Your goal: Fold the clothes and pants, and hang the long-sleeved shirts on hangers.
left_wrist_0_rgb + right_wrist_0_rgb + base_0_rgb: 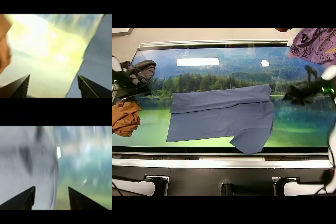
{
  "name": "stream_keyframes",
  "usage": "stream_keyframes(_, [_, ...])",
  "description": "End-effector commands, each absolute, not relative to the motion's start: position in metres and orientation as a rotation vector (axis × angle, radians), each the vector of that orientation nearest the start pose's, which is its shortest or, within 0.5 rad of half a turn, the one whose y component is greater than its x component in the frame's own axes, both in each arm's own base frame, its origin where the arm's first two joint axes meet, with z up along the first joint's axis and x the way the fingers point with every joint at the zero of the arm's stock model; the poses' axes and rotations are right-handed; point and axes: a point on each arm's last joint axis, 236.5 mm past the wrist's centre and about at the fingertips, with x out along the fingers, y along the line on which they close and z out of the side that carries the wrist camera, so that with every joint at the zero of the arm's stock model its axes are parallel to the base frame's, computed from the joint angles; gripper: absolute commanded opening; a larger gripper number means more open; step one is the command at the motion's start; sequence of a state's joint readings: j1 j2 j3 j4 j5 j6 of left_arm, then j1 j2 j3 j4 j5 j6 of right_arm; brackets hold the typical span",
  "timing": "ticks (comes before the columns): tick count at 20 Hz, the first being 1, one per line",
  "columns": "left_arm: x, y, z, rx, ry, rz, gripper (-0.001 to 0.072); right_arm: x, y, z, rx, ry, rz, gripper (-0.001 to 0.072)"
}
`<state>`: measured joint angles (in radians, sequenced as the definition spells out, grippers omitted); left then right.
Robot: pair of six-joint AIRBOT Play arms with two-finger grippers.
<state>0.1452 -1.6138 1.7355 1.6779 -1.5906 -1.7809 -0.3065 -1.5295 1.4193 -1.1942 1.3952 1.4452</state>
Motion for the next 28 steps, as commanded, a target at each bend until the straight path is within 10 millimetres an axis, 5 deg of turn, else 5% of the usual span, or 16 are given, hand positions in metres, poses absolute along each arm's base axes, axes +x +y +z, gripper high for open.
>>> stream_keyframes(1, [0.376,0.093,0.051,-0.193,1.476,0.4,0.072,0.32,-0.015,-0.032,0.601,1.455,0.143,0.0485])
stream_keyframes(5, [0.368,0.092,0.04,-0.192,1.511,0.402,0.072,0.277,0.032,-0.065,0.747,1.511,0.242,0.0485])
stream_keyframes(12, [0.368,0.092,0.04,-0.191,1.512,0.401,0.072,0.262,0.054,-0.088,0.841,1.506,0.256,0.048])
stream_keyframes(19, [0.368,0.092,0.04,-0.192,1.512,0.401,0.072,0.242,0.096,-0.111,0.751,1.587,0.267,0.0479])
stream_keyframes(20, [0.368,0.092,0.04,-0.192,1.512,0.401,0.072,0.243,0.097,-0.112,0.747,1.585,0.26,0.0453])
stream_keyframes(23, [0.362,0.088,0.038,-0.203,1.541,0.396,0.0718,0.244,0.1,-0.111,0.752,1.583,0.262,0.0051])
stream_keyframes(26, [0.346,0.099,0.028,-0.21,1.546,0.393,0.0711,0.243,0.101,-0.107,0.752,1.583,0.273,0.0025])
stream_keyframes(28, [0.317,0.099,0.004,-0.396,1.516,0.385,0.0711,0.246,0.1,-0.101,0.747,1.558,0.272,0.0025])
